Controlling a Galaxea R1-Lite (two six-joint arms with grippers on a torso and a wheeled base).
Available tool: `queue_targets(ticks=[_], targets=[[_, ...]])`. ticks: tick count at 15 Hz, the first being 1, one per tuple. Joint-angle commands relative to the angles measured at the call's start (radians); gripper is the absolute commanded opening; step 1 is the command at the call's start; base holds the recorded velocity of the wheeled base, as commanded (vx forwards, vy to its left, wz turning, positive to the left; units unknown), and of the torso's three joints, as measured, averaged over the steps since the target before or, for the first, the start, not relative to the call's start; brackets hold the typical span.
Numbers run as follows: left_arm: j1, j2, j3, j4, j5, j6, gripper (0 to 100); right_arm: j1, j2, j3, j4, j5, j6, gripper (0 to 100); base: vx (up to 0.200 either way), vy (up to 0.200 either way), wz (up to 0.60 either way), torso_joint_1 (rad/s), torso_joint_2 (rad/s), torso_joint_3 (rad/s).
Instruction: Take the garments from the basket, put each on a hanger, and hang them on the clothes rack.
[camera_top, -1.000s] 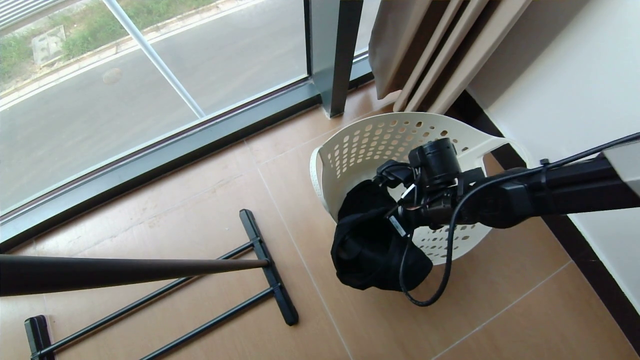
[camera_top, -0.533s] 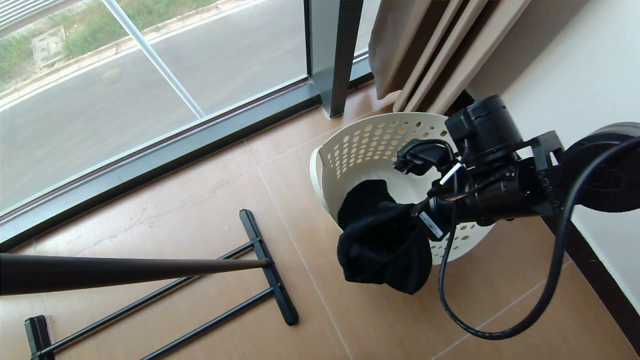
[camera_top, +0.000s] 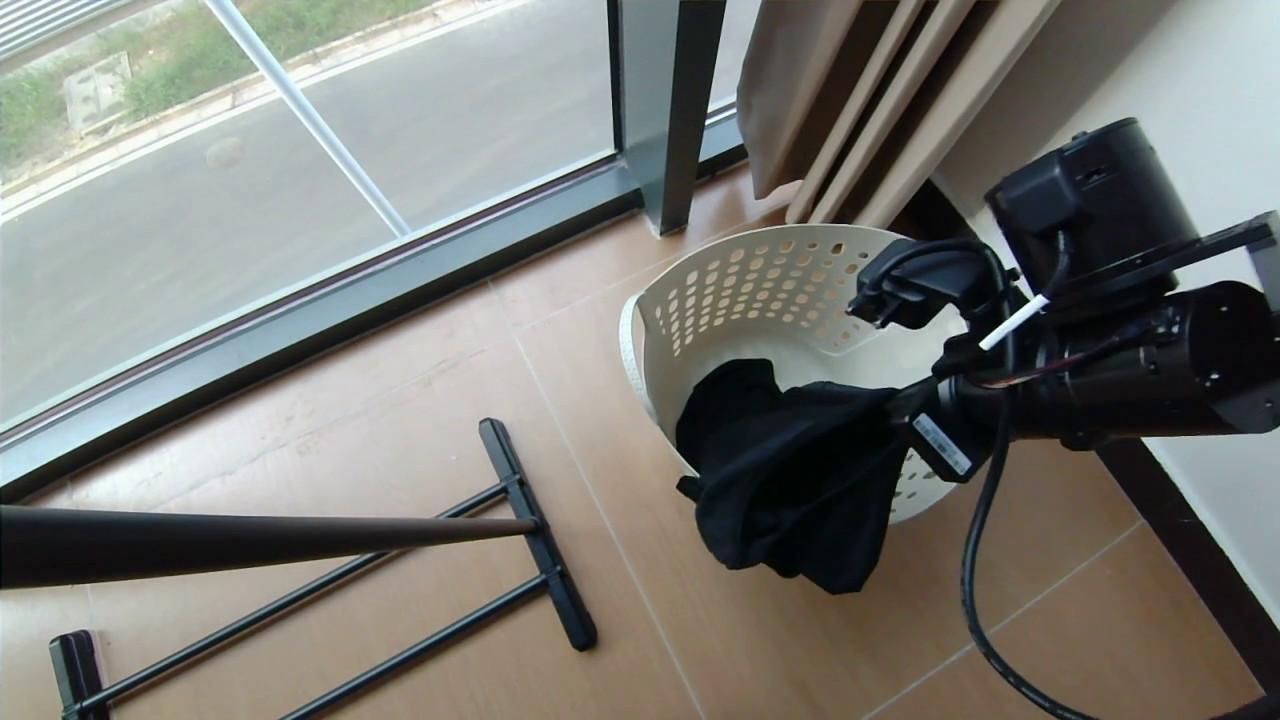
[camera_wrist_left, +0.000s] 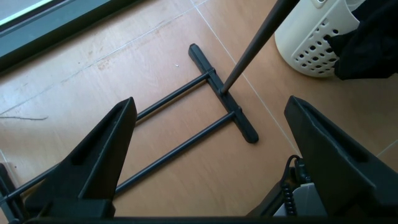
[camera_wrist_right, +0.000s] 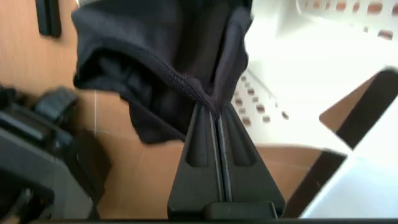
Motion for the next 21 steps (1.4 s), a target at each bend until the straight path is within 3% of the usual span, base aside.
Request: queue_targets(ticks=[1, 6, 9, 12, 15, 17, 20, 21], targets=[[0.000, 0.001, 0.000, 0.000, 0.000, 0.000, 100, 0.002, -0.070, 0.017, 0.014, -0.012, 0.001, 0, 0.000, 0.000, 0.00, 0.000, 0.00, 0.000], [0.000, 0.001, 0.000, 0.000, 0.003, -0.003, 100, 0.007, -0.165, 0.103, 0.016, -0.057, 0.064, 0, 0.000, 0.000, 0.00, 0.000, 0.00, 0.000], [0.000, 0.001, 0.000, 0.000, 0.006, -0.004, 100, 0.010, -0.211, 0.143, 0.014, -0.053, 0.112, 0, 0.000, 0.000, 0.00, 0.002, 0.00, 0.017], [0.000, 0.001, 0.000, 0.000, 0.045, 0.008, 100, 0.073, -0.272, 0.201, 0.008, -0.049, 0.234, 0, 0.000, 0.000, 0.00, 0.002, 0.00, 0.160], [0.000, 0.001, 0.000, 0.000, 0.065, 0.000, 100, 0.077, -0.317, 0.218, 0.001, -0.032, 0.247, 0, 0.000, 0.000, 0.00, -0.001, 0.00, 0.193], [0.000, 0.001, 0.000, 0.000, 0.065, 0.000, 100, 0.099, -0.384, 0.385, -0.116, 0.025, 0.276, 0, 0.000, 0.000, 0.00, 0.005, 0.00, 0.195], [0.000, 0.001, 0.000, 0.000, 0.031, 0.002, 100, 0.116, -0.458, 0.695, -0.512, 0.192, 0.282, 0, 0.000, 0.000, 0.00, 0.002, 0.00, 0.206], [0.000, 0.001, 0.000, 0.000, -0.001, 0.005, 100, 0.116, -0.467, 0.749, -0.572, 0.192, 0.284, 0, 0.000, 0.000, 0.00, 0.002, 0.00, 0.207]])
